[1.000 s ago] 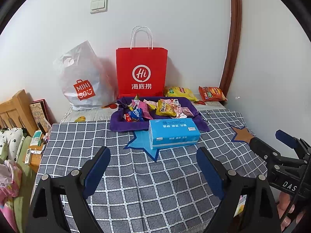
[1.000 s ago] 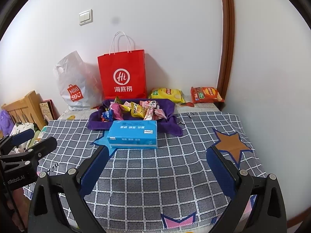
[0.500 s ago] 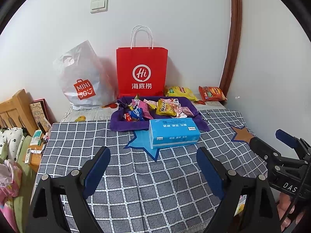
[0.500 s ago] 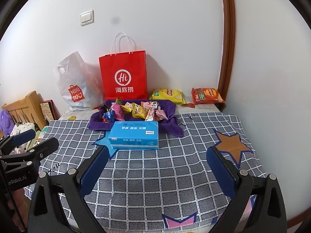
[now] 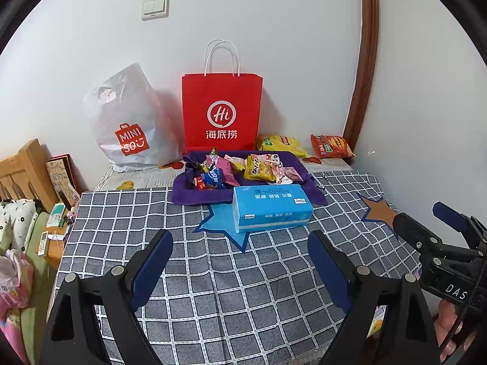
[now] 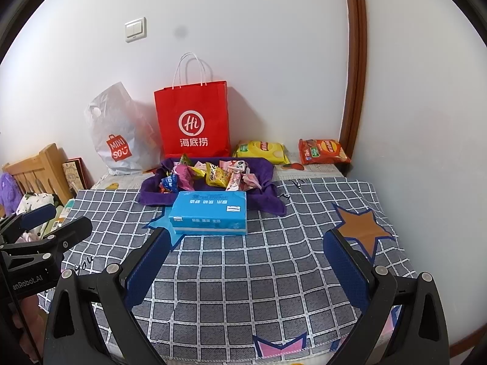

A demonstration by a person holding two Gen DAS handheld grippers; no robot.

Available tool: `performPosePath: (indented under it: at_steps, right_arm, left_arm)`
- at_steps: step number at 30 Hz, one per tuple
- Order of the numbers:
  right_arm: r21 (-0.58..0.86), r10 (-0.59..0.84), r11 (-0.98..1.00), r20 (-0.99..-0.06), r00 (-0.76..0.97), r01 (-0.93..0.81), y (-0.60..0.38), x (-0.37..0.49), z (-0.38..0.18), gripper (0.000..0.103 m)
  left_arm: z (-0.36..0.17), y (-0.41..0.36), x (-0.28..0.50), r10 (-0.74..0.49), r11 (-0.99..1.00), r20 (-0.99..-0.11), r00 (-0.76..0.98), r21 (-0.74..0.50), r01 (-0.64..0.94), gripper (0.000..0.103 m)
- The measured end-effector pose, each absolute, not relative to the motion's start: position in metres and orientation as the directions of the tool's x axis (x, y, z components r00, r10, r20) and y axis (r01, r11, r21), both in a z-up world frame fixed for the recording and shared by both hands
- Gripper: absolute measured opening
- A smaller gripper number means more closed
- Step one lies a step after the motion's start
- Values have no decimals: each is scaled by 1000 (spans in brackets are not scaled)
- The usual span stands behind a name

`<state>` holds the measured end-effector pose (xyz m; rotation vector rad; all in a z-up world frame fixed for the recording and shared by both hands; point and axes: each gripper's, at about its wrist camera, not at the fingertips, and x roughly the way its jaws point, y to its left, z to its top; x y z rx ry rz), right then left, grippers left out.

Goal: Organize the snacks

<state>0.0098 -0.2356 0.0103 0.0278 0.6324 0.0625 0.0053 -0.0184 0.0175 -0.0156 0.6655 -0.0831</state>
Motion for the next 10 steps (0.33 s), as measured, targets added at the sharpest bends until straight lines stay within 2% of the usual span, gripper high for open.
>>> performPosePath:
  at_steps: [10]
  right_arm:
    - [46,66,998,-588,806,-48,-236,8,11,99]
  left_arm:
    - [17,-19,5,-80,997,-615,785,-39,72,90]
